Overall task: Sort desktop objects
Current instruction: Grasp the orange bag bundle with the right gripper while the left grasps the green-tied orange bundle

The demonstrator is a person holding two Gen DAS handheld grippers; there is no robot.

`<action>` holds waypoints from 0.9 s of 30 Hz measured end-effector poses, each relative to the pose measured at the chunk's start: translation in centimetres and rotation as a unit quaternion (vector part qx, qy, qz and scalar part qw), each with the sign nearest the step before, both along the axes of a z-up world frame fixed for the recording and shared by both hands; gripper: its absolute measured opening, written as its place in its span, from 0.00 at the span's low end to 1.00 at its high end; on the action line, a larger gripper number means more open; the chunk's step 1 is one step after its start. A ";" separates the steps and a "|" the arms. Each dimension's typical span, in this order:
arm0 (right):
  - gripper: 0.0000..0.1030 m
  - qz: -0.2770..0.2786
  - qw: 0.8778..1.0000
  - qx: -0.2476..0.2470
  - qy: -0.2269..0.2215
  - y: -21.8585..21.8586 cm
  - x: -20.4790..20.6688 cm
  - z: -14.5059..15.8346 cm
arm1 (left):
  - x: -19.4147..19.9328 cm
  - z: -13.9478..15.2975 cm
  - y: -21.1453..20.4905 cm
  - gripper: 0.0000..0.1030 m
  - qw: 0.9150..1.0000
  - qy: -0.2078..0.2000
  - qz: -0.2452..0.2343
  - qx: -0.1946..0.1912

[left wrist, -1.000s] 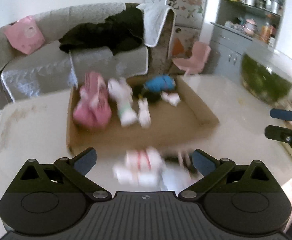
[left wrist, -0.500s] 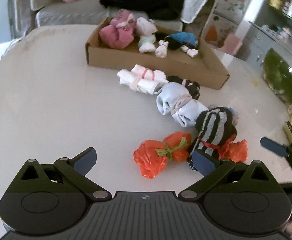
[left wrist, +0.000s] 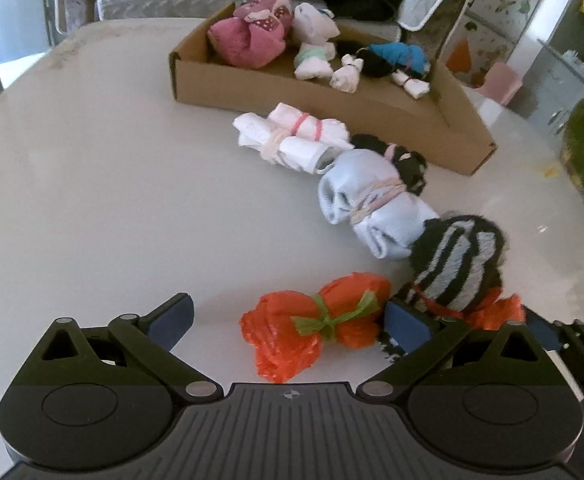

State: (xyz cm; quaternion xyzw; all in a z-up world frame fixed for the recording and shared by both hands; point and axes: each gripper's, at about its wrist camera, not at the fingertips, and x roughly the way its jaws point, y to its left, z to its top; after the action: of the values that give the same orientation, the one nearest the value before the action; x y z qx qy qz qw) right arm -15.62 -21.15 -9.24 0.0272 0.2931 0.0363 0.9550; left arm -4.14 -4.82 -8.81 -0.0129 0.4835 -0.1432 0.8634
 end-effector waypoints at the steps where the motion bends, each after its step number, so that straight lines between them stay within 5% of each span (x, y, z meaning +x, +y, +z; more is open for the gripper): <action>1: 0.54 -0.002 1.000 -0.001 0.002 0.1 0.0 -0.1 | -0.1 0.0 0.0 0.98 1.000 -0.003 0.002 0.006; 7: 0.50 -0.009 1.000 0.001 0.002 -0.1 -0.4 -0.3 | 0.1 0.0 0.6 0.91 0.999 -0.015 0.019 0.035; 12: 0.49 -0.007 1.000 0.004 -0.003 -0.4 -0.8 -0.2 | -0.1 0.5 1.4 0.65 0.998 -0.024 0.021 0.045; 21: 0.49 -0.009 1.000 0.010 -0.008 -0.8 -1.2 0.1 | 0.4 1.1 3.6 0.39 0.999 -0.011 0.033 0.023; 27: 0.48 -0.010 1.000 0.017 -0.011 -1.1 -1.3 0.2 | 0.3 1.9 4.7 0.38 0.999 -0.013 0.042 0.016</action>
State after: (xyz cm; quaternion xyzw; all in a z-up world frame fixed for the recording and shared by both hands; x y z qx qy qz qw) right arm -16.96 -22.28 -9.08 0.0459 0.2815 0.0319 0.9579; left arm -3.86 -0.14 -6.94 -0.0170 0.4736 -0.0994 0.8750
